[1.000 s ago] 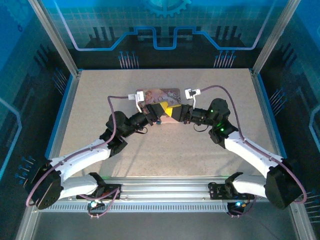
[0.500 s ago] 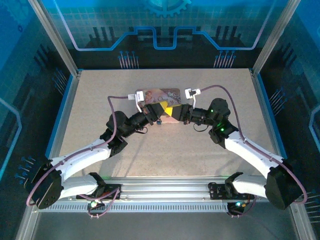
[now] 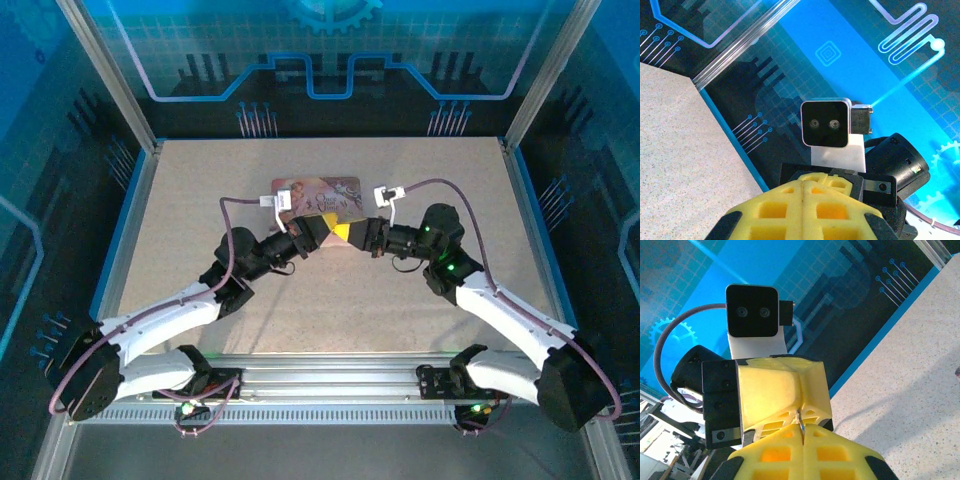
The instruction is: Unlock a padlock with a key
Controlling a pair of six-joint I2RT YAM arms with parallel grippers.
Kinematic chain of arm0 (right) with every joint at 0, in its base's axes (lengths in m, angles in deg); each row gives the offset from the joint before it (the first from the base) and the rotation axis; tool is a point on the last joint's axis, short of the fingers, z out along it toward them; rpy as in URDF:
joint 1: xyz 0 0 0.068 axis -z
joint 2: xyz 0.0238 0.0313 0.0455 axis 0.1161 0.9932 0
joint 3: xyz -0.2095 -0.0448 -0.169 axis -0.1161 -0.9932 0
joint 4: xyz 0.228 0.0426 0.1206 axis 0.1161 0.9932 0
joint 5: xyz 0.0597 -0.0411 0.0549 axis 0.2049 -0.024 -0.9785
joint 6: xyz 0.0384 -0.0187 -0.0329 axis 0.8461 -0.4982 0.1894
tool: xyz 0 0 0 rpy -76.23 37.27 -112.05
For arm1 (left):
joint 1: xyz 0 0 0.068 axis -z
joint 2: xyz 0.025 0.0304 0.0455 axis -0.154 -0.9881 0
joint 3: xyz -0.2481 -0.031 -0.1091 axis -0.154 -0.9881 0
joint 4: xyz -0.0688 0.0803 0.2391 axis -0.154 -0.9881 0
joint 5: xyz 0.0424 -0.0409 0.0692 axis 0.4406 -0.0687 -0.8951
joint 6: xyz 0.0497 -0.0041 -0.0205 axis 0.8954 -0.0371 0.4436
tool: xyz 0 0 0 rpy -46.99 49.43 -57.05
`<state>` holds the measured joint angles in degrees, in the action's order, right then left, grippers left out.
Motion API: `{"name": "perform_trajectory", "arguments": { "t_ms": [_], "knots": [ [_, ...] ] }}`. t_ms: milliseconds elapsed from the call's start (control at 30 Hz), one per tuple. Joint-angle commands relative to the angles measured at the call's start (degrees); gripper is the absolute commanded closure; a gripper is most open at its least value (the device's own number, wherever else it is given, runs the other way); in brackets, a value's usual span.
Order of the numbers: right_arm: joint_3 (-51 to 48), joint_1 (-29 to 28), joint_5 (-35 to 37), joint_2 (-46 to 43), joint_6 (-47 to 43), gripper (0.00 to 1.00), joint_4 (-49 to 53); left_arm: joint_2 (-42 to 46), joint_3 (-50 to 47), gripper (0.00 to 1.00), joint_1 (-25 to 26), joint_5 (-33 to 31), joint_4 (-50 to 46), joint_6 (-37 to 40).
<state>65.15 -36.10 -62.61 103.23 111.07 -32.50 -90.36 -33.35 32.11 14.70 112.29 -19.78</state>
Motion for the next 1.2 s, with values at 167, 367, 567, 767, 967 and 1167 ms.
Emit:
{"name": "perform_trajectory", "arguments": {
  "t_ms": [167, 367, 567, 767, 967, 1167],
  "knots": [
    [-0.47, 1.84, 2.26, -1.63, -2.11, 0.97, 3.26, 2.31, -0.65, 0.97, -0.60, -2.20, 3.13, 1.09],
    [-0.28, 1.92, 3.55, -2.78, -5.30, 0.97, 9.00, 2.94, -0.02, 0.60, -0.77, -2.88, 0.55, 2.29],
    [1.18, 2.35, 6.09, -5.61, -12.36, 0.96, 23.25, 4.16, 3.15, 0.32, -1.98, -4.41, -12.87, 5.22],
    [3.24, 2.80, 11.87, -8.02, -19.73, 0.96, 39.07, 1.78, 9.90, 0.28, -4.16, -5.52, -31.43, 11.74],
    [3.74, 3.59, 18.32, -8.64, -22.44, 0.96, 50.67, -5.89, 20.88, 0.25, -4.78, -10.69, -49.45, 22.15],
    [4.19, 4.20, 26.17, -8.77, -24.37, 0.96, 62.24, -17.45, 32.52, 0.24, -4.80, -13.50, -60.99, 26.27]
  ]
}}
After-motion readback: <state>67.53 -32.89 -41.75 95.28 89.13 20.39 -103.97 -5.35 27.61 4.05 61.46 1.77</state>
